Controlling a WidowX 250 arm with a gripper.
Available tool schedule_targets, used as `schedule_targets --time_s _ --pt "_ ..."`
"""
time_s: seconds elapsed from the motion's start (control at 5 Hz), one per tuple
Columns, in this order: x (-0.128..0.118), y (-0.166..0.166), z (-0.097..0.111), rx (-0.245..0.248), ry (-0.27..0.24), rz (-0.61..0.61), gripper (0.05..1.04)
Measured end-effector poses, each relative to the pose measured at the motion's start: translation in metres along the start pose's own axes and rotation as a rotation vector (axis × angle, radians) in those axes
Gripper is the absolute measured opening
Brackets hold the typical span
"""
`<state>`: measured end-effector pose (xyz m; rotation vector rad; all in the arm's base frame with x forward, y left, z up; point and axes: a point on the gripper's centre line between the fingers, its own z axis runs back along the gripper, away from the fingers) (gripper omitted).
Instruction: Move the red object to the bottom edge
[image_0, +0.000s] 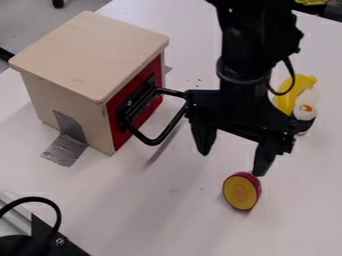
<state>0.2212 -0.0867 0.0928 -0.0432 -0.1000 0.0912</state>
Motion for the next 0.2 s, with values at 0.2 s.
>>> schedule_targets --time_s 0.2 --pt "0.0001 0.0039 0.0047 0.010 -0.010 0.032 1.001"
